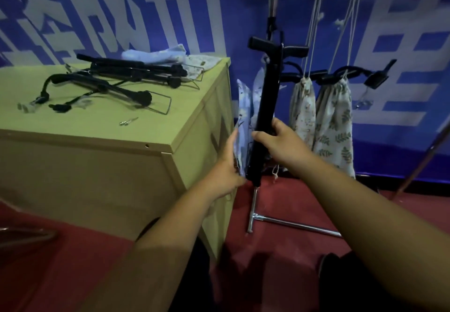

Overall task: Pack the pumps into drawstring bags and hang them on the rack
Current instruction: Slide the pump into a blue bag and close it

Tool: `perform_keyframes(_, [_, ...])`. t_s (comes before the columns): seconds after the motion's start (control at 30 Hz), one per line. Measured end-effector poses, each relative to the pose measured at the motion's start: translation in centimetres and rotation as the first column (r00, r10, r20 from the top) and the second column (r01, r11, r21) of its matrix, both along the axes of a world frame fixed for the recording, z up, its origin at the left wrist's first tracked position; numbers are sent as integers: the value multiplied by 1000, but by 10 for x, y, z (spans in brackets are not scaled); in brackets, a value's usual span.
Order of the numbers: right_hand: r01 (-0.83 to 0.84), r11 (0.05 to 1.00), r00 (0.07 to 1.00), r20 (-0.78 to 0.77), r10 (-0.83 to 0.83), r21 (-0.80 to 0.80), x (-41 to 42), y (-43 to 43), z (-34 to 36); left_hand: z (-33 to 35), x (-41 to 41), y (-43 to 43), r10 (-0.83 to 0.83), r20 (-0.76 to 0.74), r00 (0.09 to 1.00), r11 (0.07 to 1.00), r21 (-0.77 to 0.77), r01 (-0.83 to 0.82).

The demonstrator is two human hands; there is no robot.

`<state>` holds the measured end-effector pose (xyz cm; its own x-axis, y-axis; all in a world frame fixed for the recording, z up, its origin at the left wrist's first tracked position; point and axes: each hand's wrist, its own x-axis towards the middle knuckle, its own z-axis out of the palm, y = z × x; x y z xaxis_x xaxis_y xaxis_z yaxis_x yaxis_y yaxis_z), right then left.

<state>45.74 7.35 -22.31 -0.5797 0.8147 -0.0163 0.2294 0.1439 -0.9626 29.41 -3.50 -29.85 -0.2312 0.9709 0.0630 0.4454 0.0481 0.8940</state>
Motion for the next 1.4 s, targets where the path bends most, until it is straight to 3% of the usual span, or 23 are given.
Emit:
perform_keyframes(0.07, [1, 1000, 1000, 5, -1, -8, -3, 2, -17, -17, -2, -1, 7, -46, 999, 999, 32, -6])
perform_keyframes(0.2, [-6, 1000, 998, 70, 8, -28, -2, 1, -39, -36, -4, -5, 215, -96, 972, 977, 22, -214])
perform_keyframes(0.37, [-62, 997, 967, 243, 73, -50, 3, 9, -78, -38, -2, 2, 377, 0, 926, 915, -156, -372])
perform_keyframes(0.63, [-40, 996, 946, 317, 61, -75, 12, 23, -103, -50, 1, 25, 350, 218, 911, 917, -279, -285])
perform_keyframes(0.9, [-92, 990, 977, 182, 110, -104, 8, 31, -97, -85, -16, 40, 444, 29, 895, 827, -399, -397])
perform_keyframes(1.1, [-144, 984, 981, 119, 155, -101, 7, 26, -91, -68, 0, 45, 516, 328, 792, 821, -452, -348])
perform_keyframes(1.17, [-133, 986, 983, 114, 145, -104, 6, 24, -90, -61, 4, 45, 472, 407, 782, 851, -442, -284])
perform_keyframes(1.27, [-128, 986, 986, 96, 138, -103, 7, 24, -88, -60, 6, 38, 366, 360, 858, 890, -405, -209])
perform_keyframes(1.4, [-110, 990, 989, 91, 117, -84, 8, 25, -85, -71, 5, 41, 380, 264, 887, 884, -386, -264])
